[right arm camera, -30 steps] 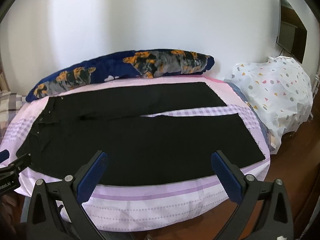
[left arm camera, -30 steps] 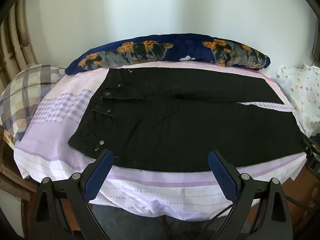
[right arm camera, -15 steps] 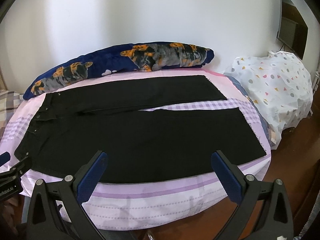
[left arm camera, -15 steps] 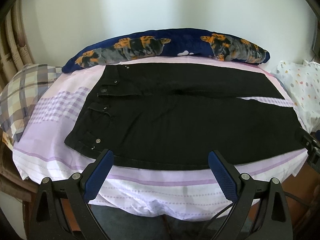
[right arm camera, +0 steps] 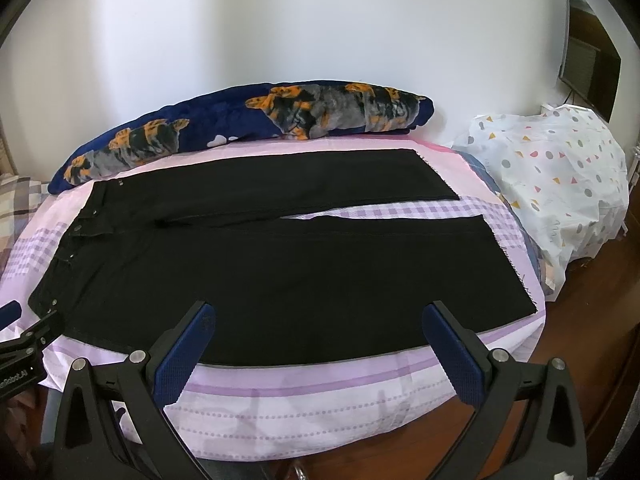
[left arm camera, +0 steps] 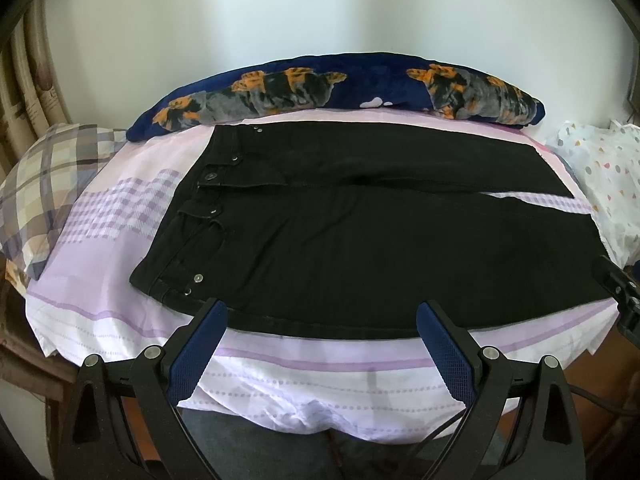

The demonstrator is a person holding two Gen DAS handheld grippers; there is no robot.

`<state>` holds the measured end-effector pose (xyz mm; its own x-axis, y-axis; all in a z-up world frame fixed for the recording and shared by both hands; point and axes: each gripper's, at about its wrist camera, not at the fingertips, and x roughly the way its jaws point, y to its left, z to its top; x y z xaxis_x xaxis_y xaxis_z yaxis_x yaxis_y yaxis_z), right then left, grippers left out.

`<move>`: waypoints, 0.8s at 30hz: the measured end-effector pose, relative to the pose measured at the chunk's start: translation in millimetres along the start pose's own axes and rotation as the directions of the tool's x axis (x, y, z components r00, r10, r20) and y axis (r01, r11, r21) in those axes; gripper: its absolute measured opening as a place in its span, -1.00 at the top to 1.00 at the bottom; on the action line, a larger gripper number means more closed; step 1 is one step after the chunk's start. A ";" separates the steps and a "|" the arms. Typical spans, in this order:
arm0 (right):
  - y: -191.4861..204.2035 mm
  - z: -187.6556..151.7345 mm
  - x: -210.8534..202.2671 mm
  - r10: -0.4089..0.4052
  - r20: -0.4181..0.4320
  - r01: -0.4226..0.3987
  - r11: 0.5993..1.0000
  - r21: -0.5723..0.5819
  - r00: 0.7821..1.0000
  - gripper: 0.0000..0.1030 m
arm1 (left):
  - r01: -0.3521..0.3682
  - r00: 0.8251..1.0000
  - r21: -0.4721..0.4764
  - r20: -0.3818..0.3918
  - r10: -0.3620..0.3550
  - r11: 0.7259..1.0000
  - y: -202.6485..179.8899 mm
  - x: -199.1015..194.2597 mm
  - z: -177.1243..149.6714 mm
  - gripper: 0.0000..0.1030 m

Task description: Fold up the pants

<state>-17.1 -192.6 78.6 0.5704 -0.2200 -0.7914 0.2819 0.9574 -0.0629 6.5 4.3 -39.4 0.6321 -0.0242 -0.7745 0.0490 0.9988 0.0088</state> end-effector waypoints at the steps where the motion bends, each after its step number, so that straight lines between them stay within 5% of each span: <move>1: 0.0 -0.3 0.1 0.000 0.000 0.000 1.000 0.000 1.000 -1.00 | 0.001 1.000 -0.001 0.002 -0.001 1.000 -0.8 -0.6 0.2 -0.85; 24: 3.5 1.2 2.0 0.006 0.002 -0.006 1.000 0.000 1.000 -1.00 | 0.000 1.000 0.001 0.004 0.000 1.000 0.3 0.1 0.7 -0.85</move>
<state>-14.0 -189.9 77.6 0.5734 -0.2147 -0.7906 0.2788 0.9586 -0.0582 7.2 4.5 -39.1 0.6354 -0.0241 -0.7718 0.0496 0.9987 0.0096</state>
